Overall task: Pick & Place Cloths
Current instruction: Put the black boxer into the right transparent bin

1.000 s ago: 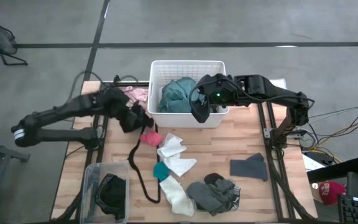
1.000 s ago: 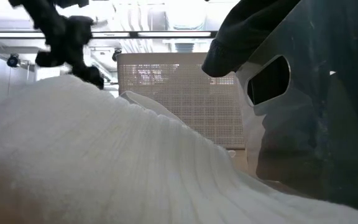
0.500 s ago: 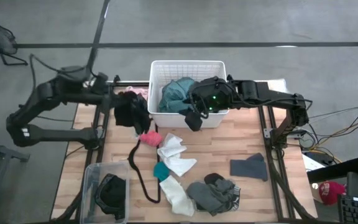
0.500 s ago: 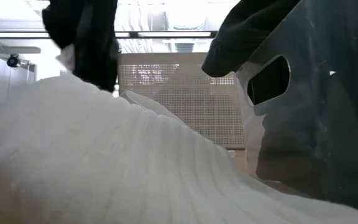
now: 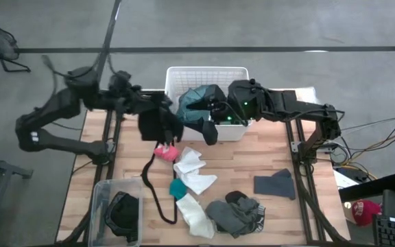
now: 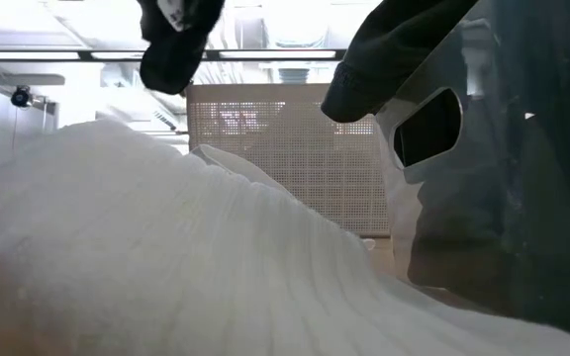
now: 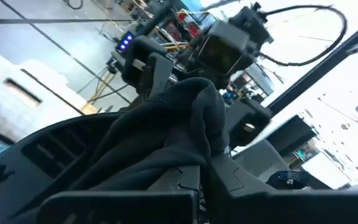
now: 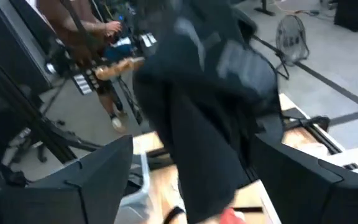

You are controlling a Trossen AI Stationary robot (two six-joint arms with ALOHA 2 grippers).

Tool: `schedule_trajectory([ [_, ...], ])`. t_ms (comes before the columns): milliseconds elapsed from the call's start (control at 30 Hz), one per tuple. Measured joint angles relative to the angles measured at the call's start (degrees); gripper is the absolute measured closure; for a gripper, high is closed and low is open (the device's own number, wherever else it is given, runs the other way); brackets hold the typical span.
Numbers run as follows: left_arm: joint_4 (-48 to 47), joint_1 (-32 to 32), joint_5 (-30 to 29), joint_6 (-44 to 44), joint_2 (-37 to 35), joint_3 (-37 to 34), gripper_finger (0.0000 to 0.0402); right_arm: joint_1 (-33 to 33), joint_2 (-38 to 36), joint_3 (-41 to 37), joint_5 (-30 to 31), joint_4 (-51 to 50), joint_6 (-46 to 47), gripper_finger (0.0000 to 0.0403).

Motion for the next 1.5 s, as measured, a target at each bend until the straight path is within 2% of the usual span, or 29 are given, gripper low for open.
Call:
schedule_trajectory([
  [300,14.27,-3.02,-0.32,-0.32,7.18,-0.05,0.0399,0.66,0.07,-0.87,-3.26,2.37,0.08,0.0067],
  [400,17.73,-3.23,-0.31,-0.34,8.82,-0.07,0.0399,0.79,0.07,-1.15,-5.01,2.42,0.09,0.0077],
  [700,26.18,-3.96,0.52,-3.56,13.79,-0.07,0.0399,2.24,0.07,-2.52,-5.26,4.93,0.42,0.0130],
  [833,29.70,-5.02,2.69,-6.40,15.46,-0.07,0.0399,2.54,0.07,-3.04,-3.70,5.39,1.66,0.0166],
  [933,31.88,-6.16,4.11,-7.06,16.14,-0.07,0.0392,2.49,0.07,-3.21,-2.59,5.08,2.05,0.0207],
  [1033,33.09,-7.07,4.66,-7.30,15.98,-0.07,0.0377,2.49,0.04,-3.21,-1.80,4.73,2.07,0.0268],
  [1167,32.98,-8.39,4.93,-7.35,15.39,-0.05,0.0359,2.49,0.02,-3.21,-1.77,3.43,1.82,0.0373],
  [1300,32.82,-9.15,7.38,-7.43,14.81,-0.05,0.0353,2.49,-0.74,-2.46,-1.79,-0.12,2.20,0.0390],
  [1500,27.98,-9.19,11.33,-6.09,13.84,-0.05,0.0355,3.76,-3.16,-0.41,-1.62,-7.43,2.27,0.0393],
])
